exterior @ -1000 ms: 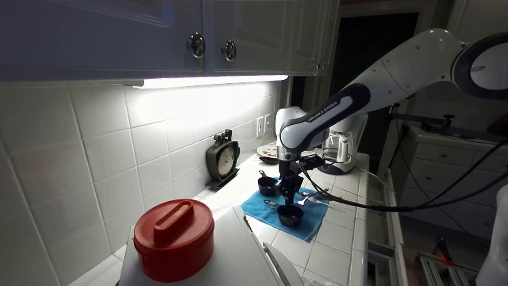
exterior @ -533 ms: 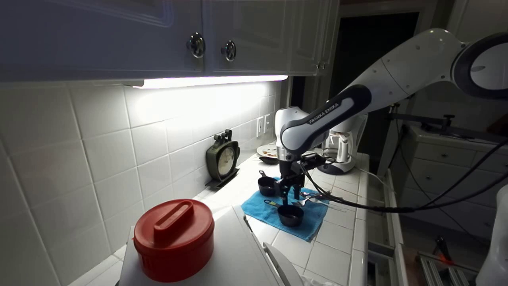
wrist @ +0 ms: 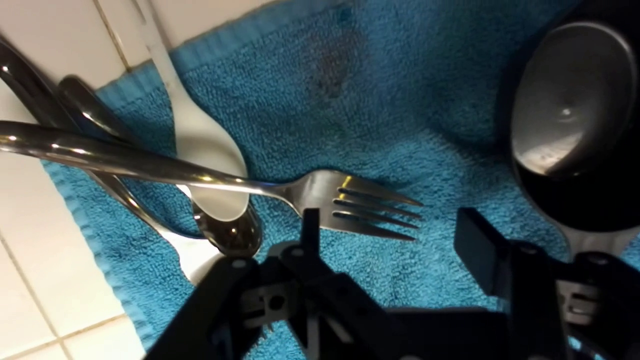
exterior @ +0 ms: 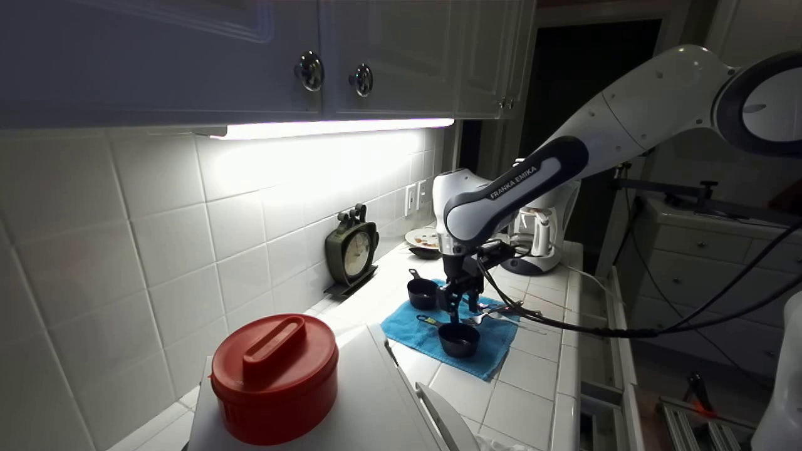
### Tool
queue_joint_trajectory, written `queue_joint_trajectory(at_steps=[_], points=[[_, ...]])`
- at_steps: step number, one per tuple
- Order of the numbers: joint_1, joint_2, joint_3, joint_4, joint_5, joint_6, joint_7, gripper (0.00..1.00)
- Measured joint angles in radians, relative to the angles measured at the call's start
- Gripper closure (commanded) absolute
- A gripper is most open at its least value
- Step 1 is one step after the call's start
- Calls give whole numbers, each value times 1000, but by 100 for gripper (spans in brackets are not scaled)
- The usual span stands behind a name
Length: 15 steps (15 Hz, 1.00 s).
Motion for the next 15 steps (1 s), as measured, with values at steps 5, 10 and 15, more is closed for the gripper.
queue_joint_trajectory(at_steps=[5,10,15], points=[[0,1,0,-1,-39,-23,0,33],[2,4,0,-2,-59,-31,0,37],[3,9,0,-2,-72,-32,0,80]])
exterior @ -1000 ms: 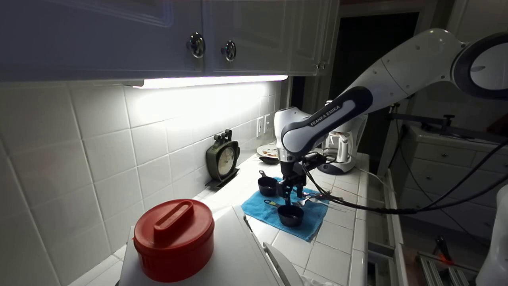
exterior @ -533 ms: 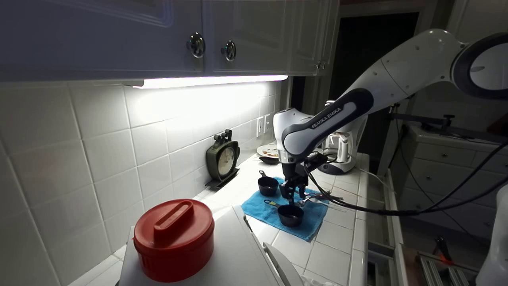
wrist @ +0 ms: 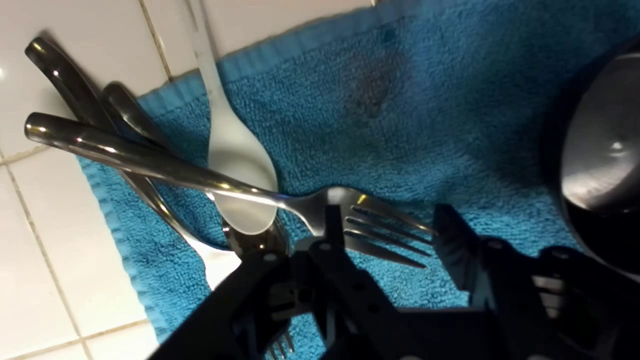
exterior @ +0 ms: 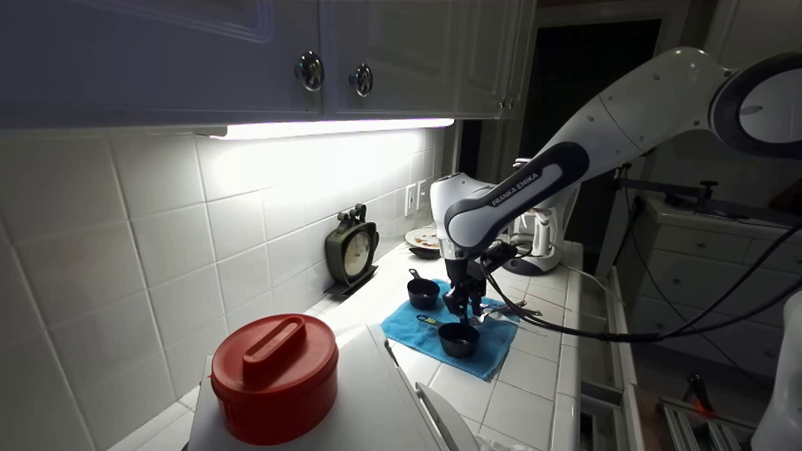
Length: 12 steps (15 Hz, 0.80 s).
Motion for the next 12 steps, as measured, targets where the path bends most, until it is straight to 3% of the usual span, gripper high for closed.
queue_joint_trajectory(at_steps=[3,5,12], points=[[1,3,0,0,-2,0,0,96],[2,0,0,2,-7,-2,0,92],[3,-3,0,7,-36,-8,0,94]])
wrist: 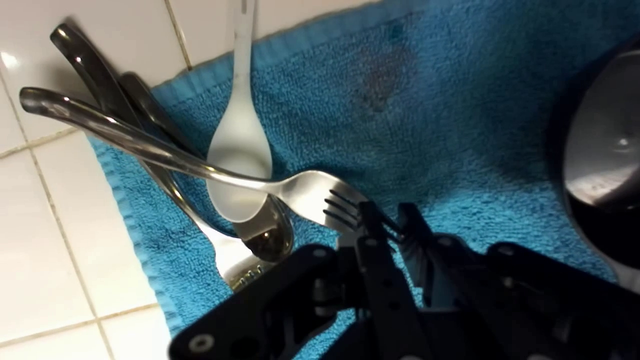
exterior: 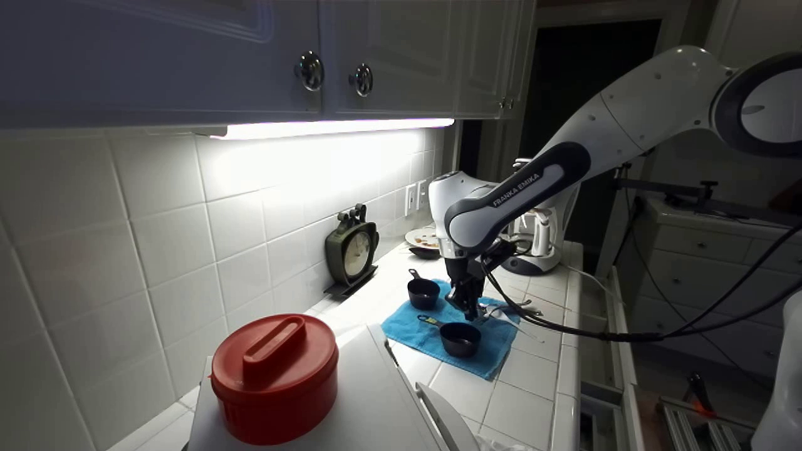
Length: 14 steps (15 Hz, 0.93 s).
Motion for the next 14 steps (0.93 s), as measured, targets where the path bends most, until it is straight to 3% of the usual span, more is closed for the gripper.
queue_joint_trajectory(at_steps=[14], points=[[-3,-79,-24,-16,-50,-30,-8,94]])
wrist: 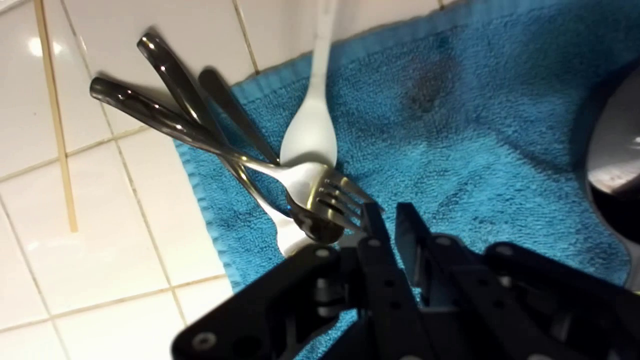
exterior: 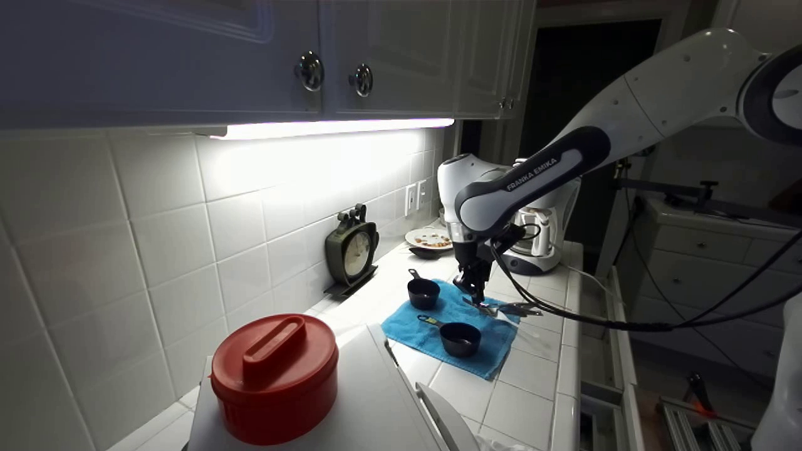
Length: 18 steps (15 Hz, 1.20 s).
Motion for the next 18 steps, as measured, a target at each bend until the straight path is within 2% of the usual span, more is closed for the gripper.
queue_joint_trajectory(at_steps=[5,6,7,8,14,16,18], points=[[-6,-35,-16,-15,-15,0,10,92],[-7,-39,-18,-19,-18,0,10,61],[-7,-41,-19,-25,-24,0,10,65],[-8,-41,-20,-28,-31,0,10,65],[-8,-34,-20,-47,-35,14,10,23],[-7,-31,-20,-47,-35,21,10,17],[-6,-26,-19,-47,-35,27,10,16]])
